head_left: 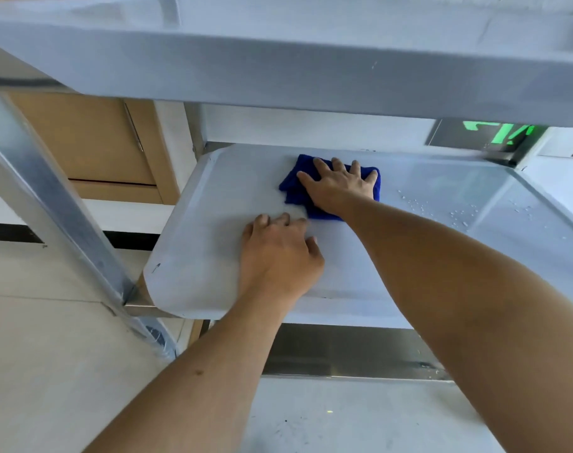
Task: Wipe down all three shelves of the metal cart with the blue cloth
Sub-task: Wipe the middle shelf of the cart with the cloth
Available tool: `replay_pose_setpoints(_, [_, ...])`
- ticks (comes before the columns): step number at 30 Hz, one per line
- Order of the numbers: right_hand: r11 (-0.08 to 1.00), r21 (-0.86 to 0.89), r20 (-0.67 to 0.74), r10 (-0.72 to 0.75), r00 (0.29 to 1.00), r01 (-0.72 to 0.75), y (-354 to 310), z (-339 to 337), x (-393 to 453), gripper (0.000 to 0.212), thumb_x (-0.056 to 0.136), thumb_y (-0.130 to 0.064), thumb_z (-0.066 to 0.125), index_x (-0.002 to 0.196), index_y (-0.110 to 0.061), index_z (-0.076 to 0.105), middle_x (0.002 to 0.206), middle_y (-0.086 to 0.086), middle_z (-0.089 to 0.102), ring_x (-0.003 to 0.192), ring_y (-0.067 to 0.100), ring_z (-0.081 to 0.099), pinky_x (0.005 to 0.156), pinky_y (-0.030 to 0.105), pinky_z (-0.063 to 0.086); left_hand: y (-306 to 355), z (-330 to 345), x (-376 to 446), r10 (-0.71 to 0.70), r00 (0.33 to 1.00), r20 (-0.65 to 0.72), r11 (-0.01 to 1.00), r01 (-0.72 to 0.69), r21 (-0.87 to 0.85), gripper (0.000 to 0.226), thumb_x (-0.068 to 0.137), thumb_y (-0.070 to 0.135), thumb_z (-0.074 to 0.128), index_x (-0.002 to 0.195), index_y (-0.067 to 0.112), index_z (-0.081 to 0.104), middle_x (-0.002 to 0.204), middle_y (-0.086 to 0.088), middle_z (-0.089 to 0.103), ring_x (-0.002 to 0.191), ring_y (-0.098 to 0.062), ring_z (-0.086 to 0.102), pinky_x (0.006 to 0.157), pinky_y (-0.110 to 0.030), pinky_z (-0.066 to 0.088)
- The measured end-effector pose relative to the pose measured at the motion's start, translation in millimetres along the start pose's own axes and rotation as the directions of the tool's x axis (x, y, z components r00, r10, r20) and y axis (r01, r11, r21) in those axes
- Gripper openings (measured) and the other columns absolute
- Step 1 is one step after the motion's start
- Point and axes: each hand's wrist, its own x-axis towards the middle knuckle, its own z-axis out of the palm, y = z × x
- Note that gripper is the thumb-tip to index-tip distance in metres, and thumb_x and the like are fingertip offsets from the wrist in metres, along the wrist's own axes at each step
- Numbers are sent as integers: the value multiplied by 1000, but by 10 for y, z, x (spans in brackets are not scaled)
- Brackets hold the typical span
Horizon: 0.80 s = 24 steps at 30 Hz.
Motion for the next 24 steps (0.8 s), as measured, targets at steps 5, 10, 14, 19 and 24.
replay_pose_setpoints(5, [1000,-9,-7,-1,1000,1,-46,-9,421,73,89,-75,11,153,-41,25,163,1,25,150,39,10,113,69,4,10,16,-2,-4,1000,-21,999,5,46,45,89,41,32,115,23,64,108,1,67,105,-24,54,101,-42,41])
replay_pose_setpoints(10, [1000,0,-20,-26,999,26,-72,2,552,73,90,-74,11,153,-39,24,164,2,24,151,38,9,113,69,3,8,25,19,2,1000,0,997,-2,75,45,88,41,31,114,24,63,108,2,66,103,-23,55,102,-41,40])
replay_pose_setpoints(14, [998,12,-16,-57,998,57,1,-4,423,72,93,-72,10,156,-40,16,165,1,19,151,40,4,115,68,-1,5,24,17,8,1000,15,997,-9,82,44,91,42,33,119,25,62,116,3,65,111,-21,55,104,-40,39])
replay_pose_setpoints(19, [996,12,-4,-88,996,88,158,-3,107,70,94,-71,10,157,-40,14,167,0,15,152,40,0,115,68,-1,15,-4,13,-3,1000,21,999,3,45,44,93,42,40,130,27,59,131,2,61,122,-21,50,106,-41,38])
replay_pose_setpoints(24, [993,40,4,-111,994,111,351,0,-385,70,93,-68,10,157,-40,13,167,-1,11,152,39,-3,114,68,-5,59,-72,5,-7,1000,16,1000,7,26,37,91,35,48,120,23,67,123,-1,66,114,-24,53,100,-36,40])
